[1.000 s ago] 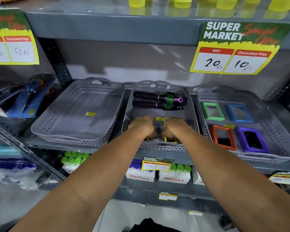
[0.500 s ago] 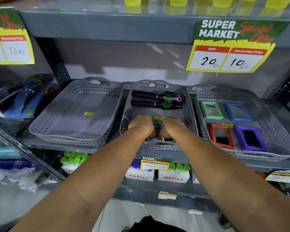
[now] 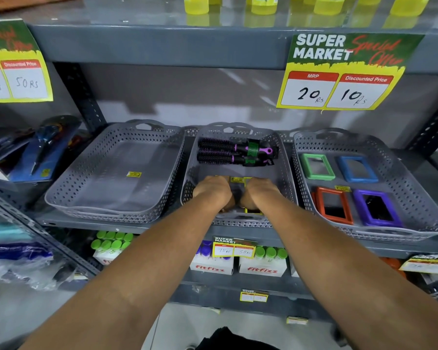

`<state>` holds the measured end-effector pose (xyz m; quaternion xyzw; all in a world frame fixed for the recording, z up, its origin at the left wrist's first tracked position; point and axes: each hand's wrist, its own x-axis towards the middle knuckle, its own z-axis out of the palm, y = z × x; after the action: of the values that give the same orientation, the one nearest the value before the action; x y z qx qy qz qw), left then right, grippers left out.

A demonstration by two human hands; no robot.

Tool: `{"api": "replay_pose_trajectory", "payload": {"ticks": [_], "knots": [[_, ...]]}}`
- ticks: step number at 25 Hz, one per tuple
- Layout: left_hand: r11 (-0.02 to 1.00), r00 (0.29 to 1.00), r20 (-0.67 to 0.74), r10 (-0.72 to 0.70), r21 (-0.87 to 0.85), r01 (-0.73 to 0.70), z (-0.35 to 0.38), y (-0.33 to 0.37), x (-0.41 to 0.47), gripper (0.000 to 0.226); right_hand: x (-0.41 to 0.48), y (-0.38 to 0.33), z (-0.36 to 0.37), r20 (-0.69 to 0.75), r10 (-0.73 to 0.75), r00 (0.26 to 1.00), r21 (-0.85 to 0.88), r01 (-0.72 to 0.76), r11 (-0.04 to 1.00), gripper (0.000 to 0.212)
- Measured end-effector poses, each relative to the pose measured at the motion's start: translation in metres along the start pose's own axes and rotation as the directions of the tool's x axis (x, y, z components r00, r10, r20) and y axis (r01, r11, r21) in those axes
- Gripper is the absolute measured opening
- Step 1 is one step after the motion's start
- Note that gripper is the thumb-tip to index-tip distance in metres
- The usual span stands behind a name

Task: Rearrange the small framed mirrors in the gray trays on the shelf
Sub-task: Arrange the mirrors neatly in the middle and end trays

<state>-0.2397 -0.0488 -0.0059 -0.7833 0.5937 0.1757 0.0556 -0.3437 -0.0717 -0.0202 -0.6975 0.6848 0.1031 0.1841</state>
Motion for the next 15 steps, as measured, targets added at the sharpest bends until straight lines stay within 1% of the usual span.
{"api": "replay_pose_trajectory", "payload": {"ticks": [2, 4, 6, 8, 10, 12, 15], "knots": [[1.000, 1.000, 0.029, -0.010, -0.016, 0.010, -0.004, 0.000, 0.000, 0.026, -0.002, 0.001, -0.004, 0.017, 0.005, 1.000, -0.001, -0.005, 1.000, 0.033], [0.999, 1.000, 0.027, 0.002, -0.051, 0.000, -0.017, -0.002, 0.002, 0.028, -0.003, 0.006, -0.020, 0.012, 0.009, 1.000, 0.050, -0.010, 0.999, 0.032], [0.994, 0.999, -0.022, 0.037, -0.103, -0.040, -0.035, -0.006, 0.006, 0.023, 0.001, 0.016, -0.038, -0.053, 0.027, 0.998, 0.153, -0.018, 0.988, 0.029], [0.989, 0.996, -0.068, 0.058, -0.134, -0.067, -0.049, -0.010, 0.010, 0.014, 0.007, 0.029, -0.051, -0.142, 0.033, 0.989, 0.202, -0.004, 0.979, 0.020], [0.990, 0.994, -0.099, 0.051, -0.130, -0.064, -0.051, -0.012, 0.015, 0.015, 0.014, 0.038, -0.052, -0.186, 0.016, 0.982, 0.171, 0.016, 0.985, 0.019], [0.992, 0.994, -0.095, 0.049, -0.114, -0.060, -0.044, -0.012, 0.019, 0.019, 0.021, 0.039, -0.043, -0.175, -0.003, 0.985, 0.143, 0.028, 0.989, 0.021], [0.994, 0.997, -0.058, 0.045, -0.099, -0.051, -0.029, -0.009, 0.024, 0.016, 0.029, 0.028, -0.028, -0.131, -0.023, 0.991, 0.119, 0.039, 0.992, 0.024]]}}
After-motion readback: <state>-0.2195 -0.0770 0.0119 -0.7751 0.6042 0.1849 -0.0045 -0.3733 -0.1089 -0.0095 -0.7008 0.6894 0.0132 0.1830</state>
